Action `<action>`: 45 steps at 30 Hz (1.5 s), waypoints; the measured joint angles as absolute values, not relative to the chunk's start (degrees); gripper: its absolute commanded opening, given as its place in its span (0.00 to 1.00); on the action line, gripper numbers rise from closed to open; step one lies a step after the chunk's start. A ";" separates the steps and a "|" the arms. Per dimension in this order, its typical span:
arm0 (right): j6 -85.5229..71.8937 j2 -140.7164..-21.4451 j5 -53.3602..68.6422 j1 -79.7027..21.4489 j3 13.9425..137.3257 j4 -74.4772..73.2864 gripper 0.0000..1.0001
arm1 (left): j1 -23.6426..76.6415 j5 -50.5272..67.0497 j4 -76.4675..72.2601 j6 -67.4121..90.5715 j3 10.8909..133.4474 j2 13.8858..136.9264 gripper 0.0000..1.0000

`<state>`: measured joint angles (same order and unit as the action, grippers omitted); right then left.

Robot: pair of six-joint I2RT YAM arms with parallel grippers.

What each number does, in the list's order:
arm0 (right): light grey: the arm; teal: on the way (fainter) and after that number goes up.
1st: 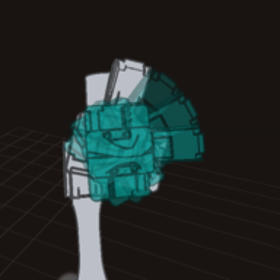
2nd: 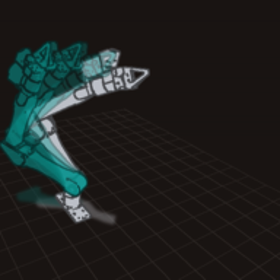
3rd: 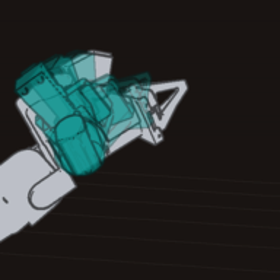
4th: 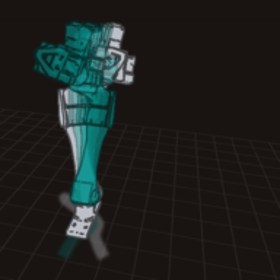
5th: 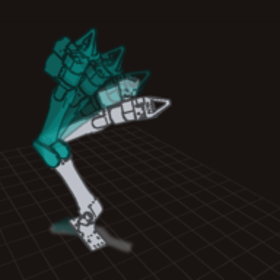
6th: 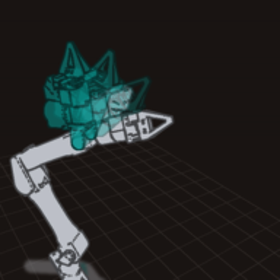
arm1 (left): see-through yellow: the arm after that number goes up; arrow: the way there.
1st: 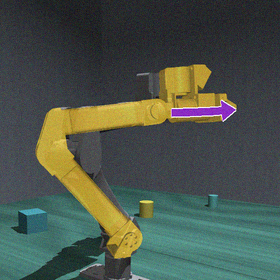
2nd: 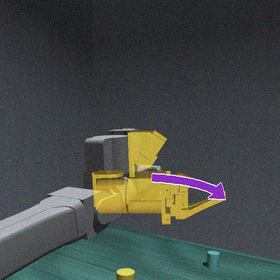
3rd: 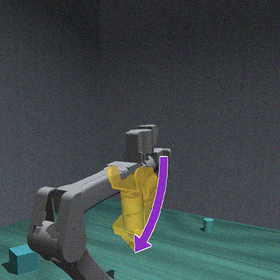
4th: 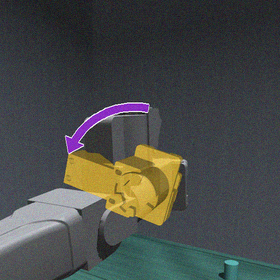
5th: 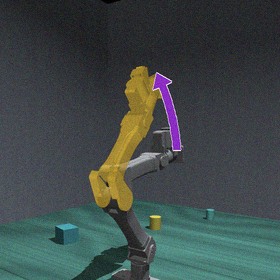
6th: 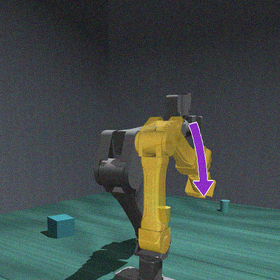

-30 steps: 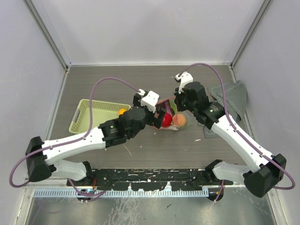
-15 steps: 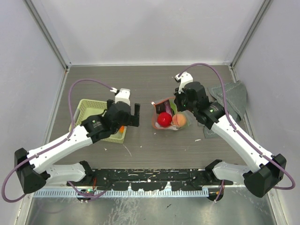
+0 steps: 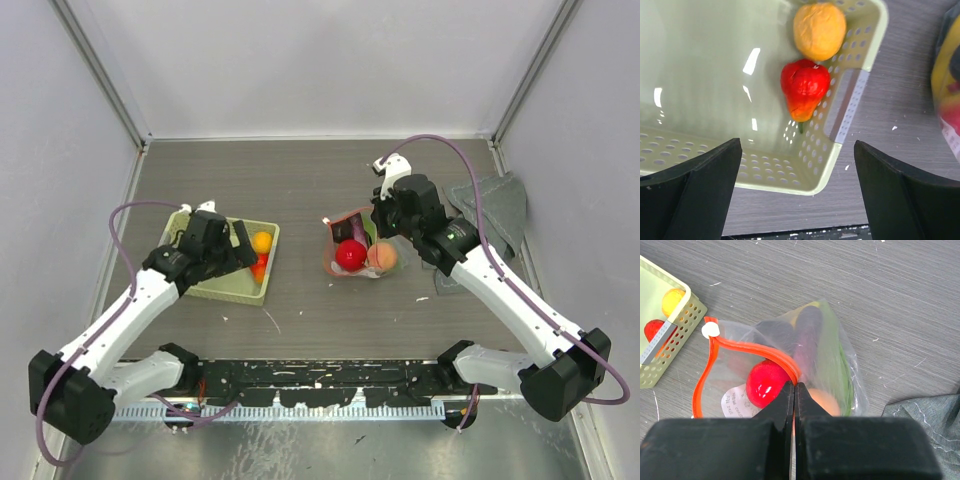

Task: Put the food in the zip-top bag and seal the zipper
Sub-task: Pick up the fake fruit from the bin.

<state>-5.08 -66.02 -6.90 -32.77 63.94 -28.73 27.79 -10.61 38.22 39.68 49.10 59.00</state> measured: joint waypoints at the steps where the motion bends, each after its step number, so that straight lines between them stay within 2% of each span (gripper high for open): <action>1: -5.08 -66.02 -6.87 -32.77 63.94 -28.73 0.00 | 26.39 -8.88 38.00 39.75 48.34 59.24 0.92; 7: -5.08 -66.02 -6.83 -32.77 63.75 -28.71 0.00 | 19.16 0.62 34.41 39.97 45.69 64.90 0.88; 8: -5.08 -66.02 -6.85 -32.77 63.75 -28.71 0.00 | 18.57 1.91 33.36 39.90 45.52 66.32 0.85; 21: -5.08 -66.02 -6.87 -32.77 63.55 -28.67 0.00 | 15.99 8.47 23.83 39.38 44.75 80.29 0.76; 27: -5.06 -66.04 -6.92 -32.77 63.09 -28.27 0.00 | 15.99 10.76 20.75 39.31 44.75 83.88 0.64; 33: -5.06 -66.04 -6.92 -32.77 63.09 -28.25 0.00 | 15.99 10.35 20.32 38.59 44.75 84.07 0.50; 39: -5.06 -66.04 -6.90 -32.77 63.07 -28.25 0.00 | 15.99 7.57 21.85 37.87 44.73 81.71 0.46; 45: -5.08 -66.04 -6.85 -32.77 63.07 -28.23 0.00 | 15.99 4.67 24.82 37.67 44.64 74.19 0.44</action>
